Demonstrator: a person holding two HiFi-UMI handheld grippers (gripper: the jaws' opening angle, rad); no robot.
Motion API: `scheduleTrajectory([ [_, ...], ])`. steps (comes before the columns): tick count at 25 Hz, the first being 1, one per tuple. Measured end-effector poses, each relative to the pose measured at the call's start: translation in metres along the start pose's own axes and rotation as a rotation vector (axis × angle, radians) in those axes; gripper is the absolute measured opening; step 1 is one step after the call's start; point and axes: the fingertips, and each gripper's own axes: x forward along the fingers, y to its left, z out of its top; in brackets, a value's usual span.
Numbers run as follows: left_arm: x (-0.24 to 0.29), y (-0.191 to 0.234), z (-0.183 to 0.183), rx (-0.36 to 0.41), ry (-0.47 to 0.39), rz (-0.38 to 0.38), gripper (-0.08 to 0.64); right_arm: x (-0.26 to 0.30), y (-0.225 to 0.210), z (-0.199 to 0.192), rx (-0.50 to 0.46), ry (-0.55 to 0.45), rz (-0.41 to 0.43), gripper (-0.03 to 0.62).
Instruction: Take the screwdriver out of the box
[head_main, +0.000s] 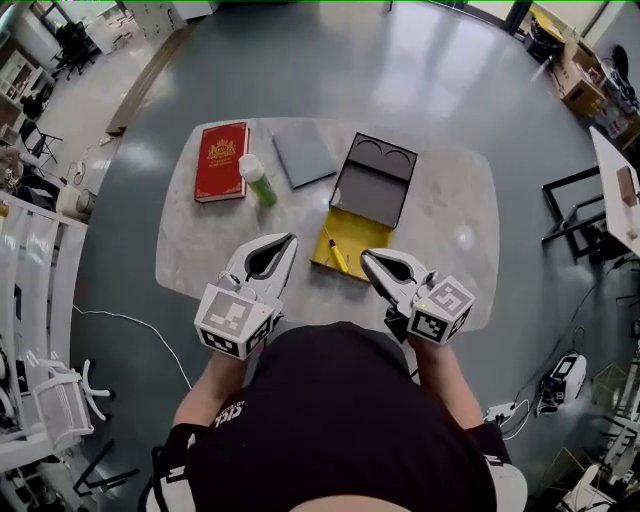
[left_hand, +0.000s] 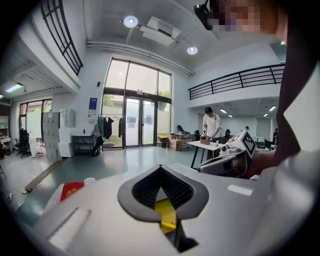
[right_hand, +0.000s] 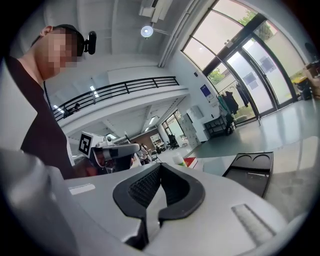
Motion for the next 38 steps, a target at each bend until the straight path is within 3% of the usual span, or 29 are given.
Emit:
scheduleTrajectory([
  [7,0.021,0.007,0.004,-0.036,0.028,0.081,0.002,0.001,-0.017,-0.009,0.034,0.057,0.084,0.014],
  [11,0.039,0.006,-0.003,-0.029,0.05,0.075,0.002,0.001,-0.041,-0.022,0.061,0.099,0.063,0.014],
  [14,0.052,0.012,-0.011,0.004,0.086,0.041,0.002,0.01,-0.058,-0.019,0.084,0.085,0.023,0.014],
  [22,0.097,0.019,-0.081,0.026,0.314,-0.136,0.003,0.023,-0.075,-0.029,0.152,0.081,-0.072,0.014],
  [32,0.134,-0.012,-0.151,0.339,0.534,-0.396,0.008,0.019,-0.089,-0.065,0.256,0.1,-0.122,0.014],
  [38,0.146,-0.024,-0.204,0.503,0.662,-0.518,0.071,0.016,-0.093,-0.086,0.302,0.094,-0.13,0.014],
])
